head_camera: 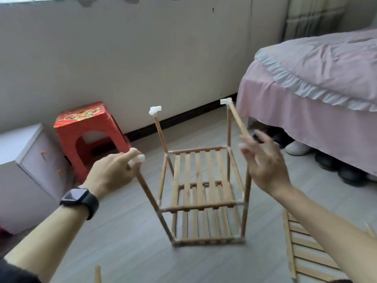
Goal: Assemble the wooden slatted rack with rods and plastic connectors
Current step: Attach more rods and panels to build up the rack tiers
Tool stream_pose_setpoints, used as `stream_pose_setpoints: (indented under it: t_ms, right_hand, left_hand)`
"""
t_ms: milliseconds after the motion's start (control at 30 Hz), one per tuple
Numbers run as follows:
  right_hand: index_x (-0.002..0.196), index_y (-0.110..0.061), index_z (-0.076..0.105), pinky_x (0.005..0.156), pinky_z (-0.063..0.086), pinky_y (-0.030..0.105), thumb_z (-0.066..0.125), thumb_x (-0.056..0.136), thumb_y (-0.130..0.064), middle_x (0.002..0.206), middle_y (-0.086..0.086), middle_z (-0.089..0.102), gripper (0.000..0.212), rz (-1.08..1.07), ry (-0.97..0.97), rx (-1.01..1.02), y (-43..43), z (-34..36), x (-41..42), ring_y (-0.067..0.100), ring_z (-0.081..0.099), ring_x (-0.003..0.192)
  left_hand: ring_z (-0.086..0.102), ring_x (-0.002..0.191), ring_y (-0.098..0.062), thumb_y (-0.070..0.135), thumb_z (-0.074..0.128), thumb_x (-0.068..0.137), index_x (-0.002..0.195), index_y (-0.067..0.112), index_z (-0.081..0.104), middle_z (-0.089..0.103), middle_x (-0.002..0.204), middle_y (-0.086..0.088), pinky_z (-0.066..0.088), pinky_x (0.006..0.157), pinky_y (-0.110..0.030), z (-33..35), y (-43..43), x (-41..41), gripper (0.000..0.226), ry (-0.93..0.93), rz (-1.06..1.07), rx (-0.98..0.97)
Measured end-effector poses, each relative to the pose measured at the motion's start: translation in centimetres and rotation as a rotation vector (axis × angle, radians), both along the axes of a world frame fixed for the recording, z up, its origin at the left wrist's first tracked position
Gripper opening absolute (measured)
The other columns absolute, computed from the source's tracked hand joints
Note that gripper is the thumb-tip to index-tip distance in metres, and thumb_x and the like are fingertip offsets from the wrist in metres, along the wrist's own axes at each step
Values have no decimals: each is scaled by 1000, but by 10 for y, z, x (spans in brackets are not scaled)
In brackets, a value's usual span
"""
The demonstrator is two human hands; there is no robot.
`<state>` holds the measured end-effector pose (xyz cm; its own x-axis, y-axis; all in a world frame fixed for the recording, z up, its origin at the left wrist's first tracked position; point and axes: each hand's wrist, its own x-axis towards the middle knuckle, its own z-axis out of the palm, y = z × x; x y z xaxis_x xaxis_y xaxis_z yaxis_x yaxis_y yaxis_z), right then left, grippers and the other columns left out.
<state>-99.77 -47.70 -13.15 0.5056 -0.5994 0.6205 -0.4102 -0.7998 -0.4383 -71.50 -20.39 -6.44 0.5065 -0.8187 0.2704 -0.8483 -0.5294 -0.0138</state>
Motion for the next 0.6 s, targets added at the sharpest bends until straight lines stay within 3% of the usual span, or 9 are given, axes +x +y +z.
stream_pose_setpoints:
  t_ms: [67, 133, 200, 300, 367, 467, 533, 600]
  right_hand:
    - [152, -40, 32, 107, 38, 60, 55, 99, -39, 160, 16, 22, 58, -222, 57, 248, -8, 0, 1, 44, 31, 139]
    - [158, -33, 21, 112, 29, 58, 59, 97, -39, 164, 15, 15, 72, -239, 82, 370, -3, 2, 6, 41, 21, 145]
    - [158, -23, 27, 114, 26, 48, 55, 100, -44, 162, 11, 24, 68, -110, 16, 389, 14, 8, 12, 33, 21, 146]
    - [149, -24, 43, 111, 29, 33, 37, 101, -57, 149, 3, 45, 58, 113, -147, 363, 42, 21, 14, 17, 37, 137]
    - [145, -30, 45, 102, 39, 29, 30, 98, -66, 142, -1, 49, 61, 229, -178, 341, 55, 28, 9, 11, 47, 128]
    - [145, -30, 45, 99, 44, 30, 47, 98, -62, 144, -4, 45, 57, 287, -57, 287, 59, 25, 2, 9, 50, 125]
    - [146, -26, 46, 98, 50, 36, 58, 99, -48, 137, -5, 47, 53, 285, 35, 313, 54, 15, 2, 13, 55, 121]
    - [150, -23, 39, 99, 51, 39, 60, 99, -42, 134, -4, 45, 58, 275, 76, 400, 45, 10, 8, 17, 56, 121]
  left_hand:
    - [62, 59, -12, 42, 47, 101, 129, 31, 50, 68, 77, 10, 51, 49, -30, -5, -7, -33, 30, 20, -102, -14]
    - [65, 63, -5, 39, 51, 100, 139, 27, 47, 71, 83, 9, 56, 54, -24, -6, -25, -70, 41, 96, -178, -48]
    - [66, 79, 0, 34, 54, 101, 147, 26, 41, 74, 98, 10, 54, 68, -15, -2, -45, -106, 49, 256, -291, -74]
    - [63, 100, 2, 27, 58, 100, 154, 33, 31, 70, 115, 15, 53, 87, -19, 7, -65, -128, 60, 462, -415, -57]
    - [61, 102, 1, 27, 57, 100, 148, 34, 40, 68, 117, 15, 54, 91, -23, 16, -65, -114, 51, 341, -407, -102]
    - [56, 116, -14, 36, 55, 98, 135, 31, 58, 63, 128, 6, 51, 95, -37, 26, -47, -68, 37, -23, -151, -132]
    - [49, 127, -23, 43, 51, 97, 138, 33, 56, 56, 139, 1, 46, 99, -41, 27, -25, -43, 42, -148, 112, 24]
    - [48, 128, -27, 44, 47, 97, 141, 42, 46, 48, 146, -2, 46, 96, -43, 19, -6, -33, 44, -114, 259, 112]
